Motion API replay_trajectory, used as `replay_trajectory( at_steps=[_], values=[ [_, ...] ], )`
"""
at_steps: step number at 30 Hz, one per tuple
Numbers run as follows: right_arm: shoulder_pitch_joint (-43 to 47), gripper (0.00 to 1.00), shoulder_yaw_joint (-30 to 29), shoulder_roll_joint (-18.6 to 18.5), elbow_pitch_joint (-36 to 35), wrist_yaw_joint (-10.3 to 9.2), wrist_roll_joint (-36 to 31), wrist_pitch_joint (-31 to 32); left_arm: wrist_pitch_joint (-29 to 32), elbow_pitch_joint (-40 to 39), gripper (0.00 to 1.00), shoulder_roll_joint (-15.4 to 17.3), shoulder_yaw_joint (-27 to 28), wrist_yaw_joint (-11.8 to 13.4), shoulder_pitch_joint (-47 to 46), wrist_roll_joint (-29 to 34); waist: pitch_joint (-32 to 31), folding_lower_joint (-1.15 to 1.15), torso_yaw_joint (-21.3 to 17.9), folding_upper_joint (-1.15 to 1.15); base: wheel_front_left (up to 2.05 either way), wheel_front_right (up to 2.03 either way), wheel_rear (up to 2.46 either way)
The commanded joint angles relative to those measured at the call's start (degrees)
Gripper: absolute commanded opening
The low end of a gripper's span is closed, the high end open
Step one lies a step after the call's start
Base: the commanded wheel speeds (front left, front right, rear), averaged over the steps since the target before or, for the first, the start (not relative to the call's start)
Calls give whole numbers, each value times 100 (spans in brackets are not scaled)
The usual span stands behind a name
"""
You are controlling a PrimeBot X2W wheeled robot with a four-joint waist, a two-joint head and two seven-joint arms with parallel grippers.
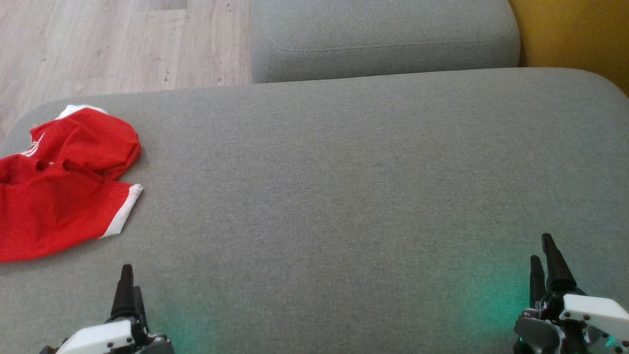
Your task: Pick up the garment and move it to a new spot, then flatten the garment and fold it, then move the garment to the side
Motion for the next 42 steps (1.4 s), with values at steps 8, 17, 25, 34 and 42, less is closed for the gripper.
replay_trajectory(
  at_steps=[8, 17, 25, 34, 42],
  values=[
    [-244, 100, 29, -32, -243, -1, -321, -180, -171, -396, 100, 20, -115, 26, -172, 226, -3, 0, 12, 0, 0, 0, 0],
    [-222, 100, 71, -36, -517, -1, -1126, -332, -325, -721, 100, 22, -222, 156, -176, 823, -1, 0, 30, 0, 0, 0, 0],
    [-186, 100, 197, -39, -771, -1, -1963, -467, -460, -962, 100, 24, -402, 283, -176, 1607, 5, 0, 44, 0, 0, 0, 0],
    [-130, 100, 393, -43, -902, -1, -2813, -602, -597, -1053, 100, 26, -591, 331, -130, 2567, 0, 0, 50, 0, 0, 0, 0],
    [-66, 100, 554, -47, -921, -2, -3596, -754, -750, -1021, 100, 29, -644, 415, -5, 3398, -15, 0, 47, 0, 0, 0, 0]
  ],
)
